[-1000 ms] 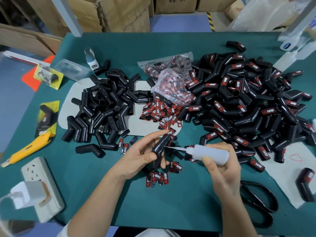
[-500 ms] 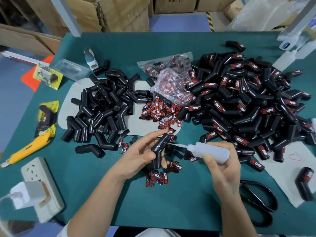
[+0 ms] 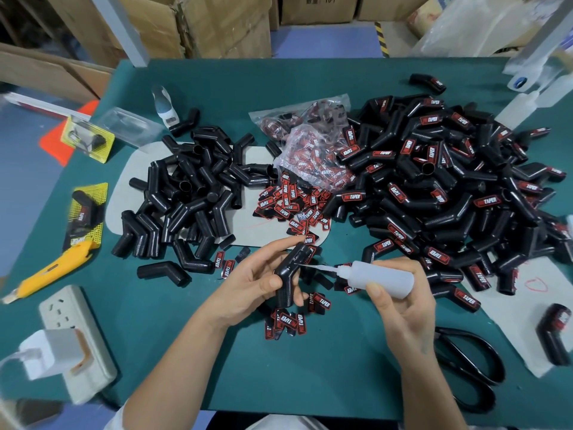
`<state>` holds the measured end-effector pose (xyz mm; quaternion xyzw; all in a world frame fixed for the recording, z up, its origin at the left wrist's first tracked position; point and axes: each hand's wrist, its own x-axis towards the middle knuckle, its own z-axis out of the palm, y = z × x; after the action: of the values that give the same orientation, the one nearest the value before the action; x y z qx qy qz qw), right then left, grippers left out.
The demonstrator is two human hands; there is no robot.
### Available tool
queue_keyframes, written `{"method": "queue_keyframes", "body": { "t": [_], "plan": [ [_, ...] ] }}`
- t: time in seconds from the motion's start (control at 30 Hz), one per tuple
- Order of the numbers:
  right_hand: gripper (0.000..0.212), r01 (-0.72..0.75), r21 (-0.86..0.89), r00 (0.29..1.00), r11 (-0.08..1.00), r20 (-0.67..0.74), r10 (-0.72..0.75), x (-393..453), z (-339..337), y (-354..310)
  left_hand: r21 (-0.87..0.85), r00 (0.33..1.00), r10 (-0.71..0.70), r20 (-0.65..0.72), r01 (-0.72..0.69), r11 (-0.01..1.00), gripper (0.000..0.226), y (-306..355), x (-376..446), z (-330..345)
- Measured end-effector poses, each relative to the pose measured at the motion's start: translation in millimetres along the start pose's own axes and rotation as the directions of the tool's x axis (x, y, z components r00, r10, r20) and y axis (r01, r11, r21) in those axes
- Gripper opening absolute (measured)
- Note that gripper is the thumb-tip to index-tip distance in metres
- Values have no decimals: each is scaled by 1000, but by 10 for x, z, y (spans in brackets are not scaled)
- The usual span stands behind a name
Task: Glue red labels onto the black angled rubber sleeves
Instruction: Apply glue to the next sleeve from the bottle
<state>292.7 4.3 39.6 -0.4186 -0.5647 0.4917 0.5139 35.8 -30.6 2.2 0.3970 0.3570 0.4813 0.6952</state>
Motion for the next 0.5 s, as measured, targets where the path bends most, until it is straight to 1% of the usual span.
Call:
{"method": "queue_keyframes", "body": {
  "t": [0.1,0.13,0.23,0.5],
  "plan": [
    [37,-13,0,999,1000,-36,13,11,-23,26,-4,1000,-1,2,1,1000,73,-2,2,-4],
    [36,-18,4,999,1000,-43,18,12,-24,23,-5,1000,-1,3,1,1000,73,-5,2,-3],
    [30,-3,4,1000,1000,-11,3,-3,-2,-9,-4,1000,-11,4,11,1000,75,-17,0,-7],
    [30,-8,3,1000,1000,29,8,-14,-5,-16,-13,1000,-9,3,9,1000,74,-11,4,-6]
  ]
}}
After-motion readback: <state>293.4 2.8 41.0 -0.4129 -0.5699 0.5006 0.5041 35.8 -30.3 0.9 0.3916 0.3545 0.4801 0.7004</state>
